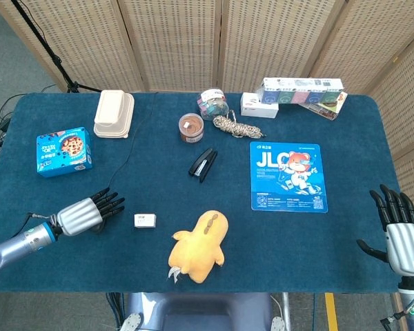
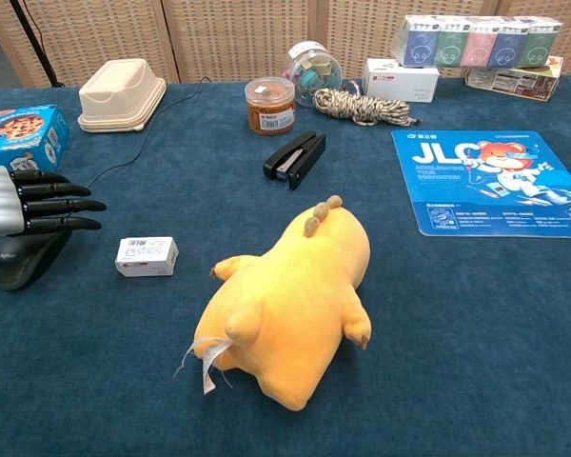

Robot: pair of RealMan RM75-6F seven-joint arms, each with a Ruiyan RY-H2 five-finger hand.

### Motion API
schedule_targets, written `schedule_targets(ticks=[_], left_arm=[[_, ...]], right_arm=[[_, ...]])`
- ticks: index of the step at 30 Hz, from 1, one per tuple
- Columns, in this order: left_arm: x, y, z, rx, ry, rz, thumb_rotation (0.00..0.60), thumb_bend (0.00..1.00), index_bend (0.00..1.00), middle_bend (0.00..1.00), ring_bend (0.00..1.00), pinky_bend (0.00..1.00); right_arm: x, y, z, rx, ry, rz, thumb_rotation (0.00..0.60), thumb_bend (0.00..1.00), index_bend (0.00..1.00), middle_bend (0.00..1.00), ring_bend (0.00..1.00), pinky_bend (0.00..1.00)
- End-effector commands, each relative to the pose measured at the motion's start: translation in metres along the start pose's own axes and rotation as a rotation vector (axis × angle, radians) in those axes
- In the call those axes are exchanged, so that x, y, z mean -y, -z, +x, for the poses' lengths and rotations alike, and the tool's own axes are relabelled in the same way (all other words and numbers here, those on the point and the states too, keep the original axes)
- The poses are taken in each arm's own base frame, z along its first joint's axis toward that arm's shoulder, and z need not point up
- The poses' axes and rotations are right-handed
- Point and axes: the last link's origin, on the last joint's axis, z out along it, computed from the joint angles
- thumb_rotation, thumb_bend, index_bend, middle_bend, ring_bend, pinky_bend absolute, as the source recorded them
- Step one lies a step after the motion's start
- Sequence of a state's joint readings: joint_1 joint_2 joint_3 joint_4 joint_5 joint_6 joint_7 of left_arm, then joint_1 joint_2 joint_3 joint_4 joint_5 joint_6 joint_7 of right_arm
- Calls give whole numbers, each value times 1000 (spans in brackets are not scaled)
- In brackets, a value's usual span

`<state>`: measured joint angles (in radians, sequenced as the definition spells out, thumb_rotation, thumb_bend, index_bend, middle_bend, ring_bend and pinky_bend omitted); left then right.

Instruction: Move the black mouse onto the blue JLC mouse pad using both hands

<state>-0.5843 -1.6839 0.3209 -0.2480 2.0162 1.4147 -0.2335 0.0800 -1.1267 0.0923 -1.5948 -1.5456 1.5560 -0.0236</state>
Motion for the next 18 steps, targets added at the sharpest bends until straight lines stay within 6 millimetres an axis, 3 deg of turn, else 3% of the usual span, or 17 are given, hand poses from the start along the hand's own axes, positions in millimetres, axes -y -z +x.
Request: schedule_targets(ticks=[1,8,13,18], left_arm=[[-3,-5,0,1,1,-12,600,275,95,27,79,230],[-4,-6,-1,3,-16,-19,600,342,469,359,355,426],[-3,-5,1,-13,-14,-9,600,356,568,453,432,471],[9,-13,19,-115,-29,29,600,356,574,457,437,473]], right_arm=[[0,-1,0,-3,-3,0,600,0,0,0,0,0],[-2,-2,1,-2,-8,-7,600,0,0,0,0,0],[-2,-2,1,0,-13,-3,600,0,0,0,0,0],[-1,-2,1,4,-19,0,600,0,0,0,0,0]])
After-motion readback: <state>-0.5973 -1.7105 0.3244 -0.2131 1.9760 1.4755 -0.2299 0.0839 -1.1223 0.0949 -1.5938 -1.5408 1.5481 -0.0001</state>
